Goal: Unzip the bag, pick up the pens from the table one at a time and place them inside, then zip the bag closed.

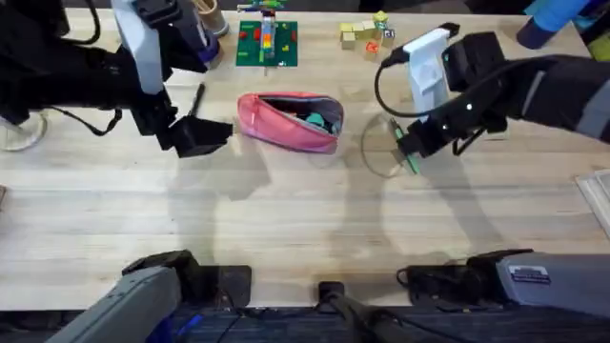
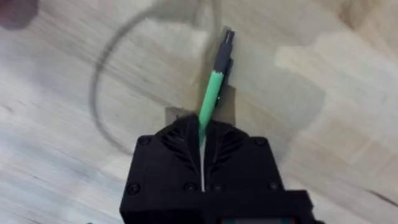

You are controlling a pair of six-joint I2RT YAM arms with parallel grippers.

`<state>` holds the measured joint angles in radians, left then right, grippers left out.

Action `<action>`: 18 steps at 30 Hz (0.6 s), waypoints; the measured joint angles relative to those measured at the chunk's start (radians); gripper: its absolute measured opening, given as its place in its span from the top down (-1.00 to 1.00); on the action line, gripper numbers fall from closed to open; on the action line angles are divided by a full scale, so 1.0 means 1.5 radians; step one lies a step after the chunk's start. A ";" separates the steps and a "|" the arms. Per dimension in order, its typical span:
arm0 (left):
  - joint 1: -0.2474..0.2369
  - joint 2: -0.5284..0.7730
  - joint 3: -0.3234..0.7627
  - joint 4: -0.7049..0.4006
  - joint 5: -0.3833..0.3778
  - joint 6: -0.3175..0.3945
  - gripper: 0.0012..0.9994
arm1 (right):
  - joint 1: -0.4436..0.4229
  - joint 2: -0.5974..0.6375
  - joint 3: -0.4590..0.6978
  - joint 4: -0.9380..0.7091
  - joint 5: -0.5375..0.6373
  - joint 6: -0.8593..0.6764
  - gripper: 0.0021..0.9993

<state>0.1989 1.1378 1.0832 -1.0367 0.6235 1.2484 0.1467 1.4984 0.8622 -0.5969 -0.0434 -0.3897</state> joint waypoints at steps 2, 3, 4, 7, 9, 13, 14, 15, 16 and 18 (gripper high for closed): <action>0.000 0.000 0.000 0.000 0.000 0.000 -0.99 | 0.003 0.005 0.026 -0.007 -0.004 0.000 0.94; 0.000 0.000 0.000 0.000 0.000 0.000 -0.99 | 0.006 0.005 0.042 -0.007 -0.005 0.000 0.94; 0.000 0.000 0.000 0.000 0.000 0.000 -0.99 | 0.009 0.005 0.059 -0.007 -0.006 0.000 0.94; 0.000 0.000 0.000 0.000 0.000 0.000 -0.99 | 0.025 0.005 0.114 -0.005 -0.007 0.000 0.94; 0.000 0.000 0.000 0.000 0.000 0.000 -0.99 | 0.043 0.005 0.144 -0.003 -0.007 0.000 0.94; 0.000 0.000 0.000 0.000 0.000 0.000 -0.99 | 0.091 0.005 0.188 0.012 -0.009 0.000 0.94; 0.000 0.000 0.000 0.000 0.000 0.000 -0.99 | 0.103 0.005 0.195 0.017 -0.009 0.000 0.94; 0.000 0.000 0.000 0.000 0.000 0.000 -0.99 | 0.115 0.005 0.201 0.024 -0.010 0.000 0.94; 0.000 0.000 0.000 0.000 0.000 0.000 -0.99 | 0.126 0.005 0.204 0.033 -0.011 0.000 0.94; 0.000 0.000 0.000 0.000 0.000 0.000 -0.99 | 0.147 0.005 0.208 0.053 -0.012 0.000 0.94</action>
<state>0.1989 1.1378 1.0832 -1.0363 0.6235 1.2484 0.3672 1.5055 1.1738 -0.5177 -0.0611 -0.3898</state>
